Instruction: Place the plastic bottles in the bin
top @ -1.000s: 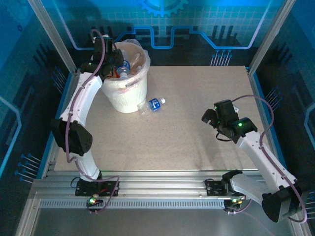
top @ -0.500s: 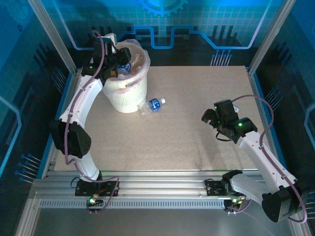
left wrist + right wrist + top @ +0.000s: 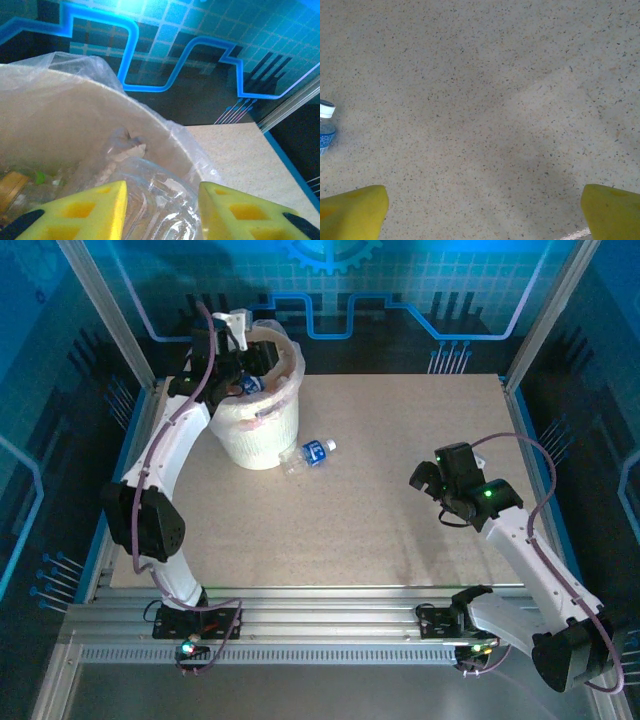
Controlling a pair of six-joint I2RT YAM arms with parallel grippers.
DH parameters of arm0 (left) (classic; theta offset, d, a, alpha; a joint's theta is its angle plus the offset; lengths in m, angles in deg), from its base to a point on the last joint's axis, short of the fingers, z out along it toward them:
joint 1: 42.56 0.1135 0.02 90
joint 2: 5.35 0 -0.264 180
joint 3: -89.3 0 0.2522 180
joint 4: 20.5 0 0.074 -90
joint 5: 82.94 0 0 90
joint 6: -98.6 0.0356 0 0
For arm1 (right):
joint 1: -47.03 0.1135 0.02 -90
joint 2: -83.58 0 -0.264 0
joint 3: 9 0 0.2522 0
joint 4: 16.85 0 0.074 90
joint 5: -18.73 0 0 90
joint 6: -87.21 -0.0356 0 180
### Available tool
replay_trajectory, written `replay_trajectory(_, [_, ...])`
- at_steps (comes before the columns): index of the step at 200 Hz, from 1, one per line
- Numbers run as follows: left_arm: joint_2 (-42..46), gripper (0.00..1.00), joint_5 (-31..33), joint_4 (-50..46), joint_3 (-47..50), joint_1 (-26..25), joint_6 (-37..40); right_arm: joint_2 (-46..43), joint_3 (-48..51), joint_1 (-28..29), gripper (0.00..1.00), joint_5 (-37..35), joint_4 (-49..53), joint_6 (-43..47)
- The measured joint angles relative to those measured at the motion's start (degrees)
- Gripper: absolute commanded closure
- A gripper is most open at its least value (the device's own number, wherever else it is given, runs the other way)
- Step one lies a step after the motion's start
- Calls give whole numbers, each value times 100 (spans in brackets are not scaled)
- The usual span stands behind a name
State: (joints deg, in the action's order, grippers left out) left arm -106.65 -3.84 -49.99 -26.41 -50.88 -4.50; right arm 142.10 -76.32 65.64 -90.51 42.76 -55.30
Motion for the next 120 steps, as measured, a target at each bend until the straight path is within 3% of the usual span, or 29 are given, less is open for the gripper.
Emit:
replay_trajectory(50, [426,62,11,-26,531,2,275,0,0,0,0,0,0,-2])
replay_trajectory(82, [752,45,2,-48,848,0,284,0,0,0,0,0,-2,0])
replay_trajectory(120, [876,34,-59,-105,750,-17,284,0,0,0,0,2,-2,2])
